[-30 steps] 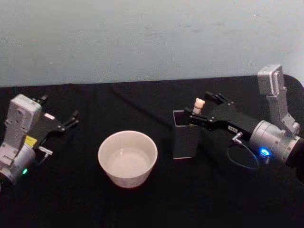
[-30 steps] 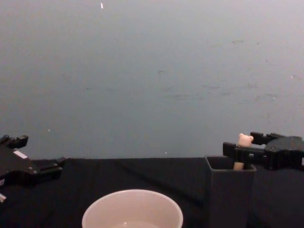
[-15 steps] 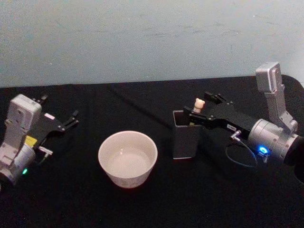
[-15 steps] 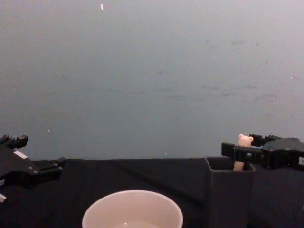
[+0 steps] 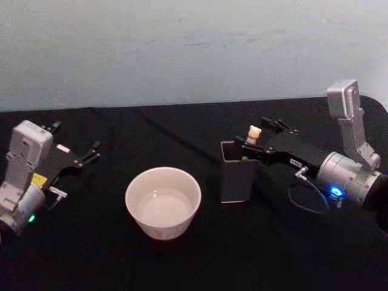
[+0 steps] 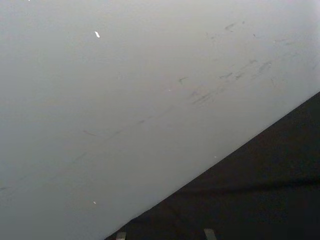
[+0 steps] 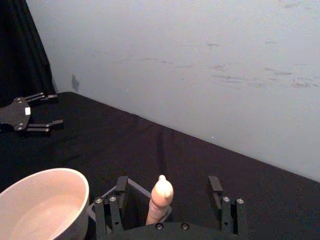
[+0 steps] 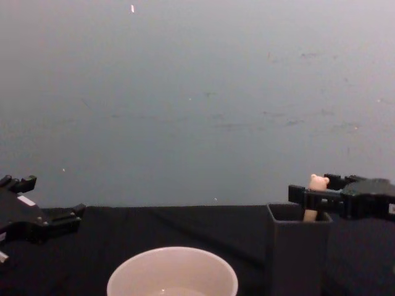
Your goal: Pick up the stirring spoon with one hand, stir inside the cup, then place it back in its original position.
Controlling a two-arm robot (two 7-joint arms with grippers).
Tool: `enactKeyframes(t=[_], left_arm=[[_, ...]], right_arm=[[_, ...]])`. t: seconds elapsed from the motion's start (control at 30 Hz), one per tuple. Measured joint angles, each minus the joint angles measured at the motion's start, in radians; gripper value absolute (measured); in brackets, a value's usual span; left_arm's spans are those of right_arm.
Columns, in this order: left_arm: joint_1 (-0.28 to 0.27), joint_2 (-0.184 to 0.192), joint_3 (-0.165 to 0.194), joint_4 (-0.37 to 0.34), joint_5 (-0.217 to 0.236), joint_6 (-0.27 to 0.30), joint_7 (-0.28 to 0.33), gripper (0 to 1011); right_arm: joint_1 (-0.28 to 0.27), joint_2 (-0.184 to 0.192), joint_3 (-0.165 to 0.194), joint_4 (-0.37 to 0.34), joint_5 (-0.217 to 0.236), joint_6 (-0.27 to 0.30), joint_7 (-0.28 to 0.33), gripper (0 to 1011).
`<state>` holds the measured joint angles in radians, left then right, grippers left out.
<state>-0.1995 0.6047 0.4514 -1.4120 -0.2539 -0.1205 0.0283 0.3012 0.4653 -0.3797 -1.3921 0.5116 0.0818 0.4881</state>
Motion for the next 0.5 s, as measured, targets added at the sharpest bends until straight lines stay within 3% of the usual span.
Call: enactKeyframes(t=[0.4, 0.5], left_arm=[[0.000, 0.000, 0.000, 0.000, 0.000, 0.000, 0.000, 1001], [0.000, 0.000, 0.000, 0.000, 0.000, 0.000, 0.000, 1001]], right_arm=[[-0.001, 0.000, 0.000, -0.001, -0.001, -0.002, 0.000, 1003], [-0.001, 0.000, 0.000, -0.001, -0.001, -0.002, 0.000, 948]])
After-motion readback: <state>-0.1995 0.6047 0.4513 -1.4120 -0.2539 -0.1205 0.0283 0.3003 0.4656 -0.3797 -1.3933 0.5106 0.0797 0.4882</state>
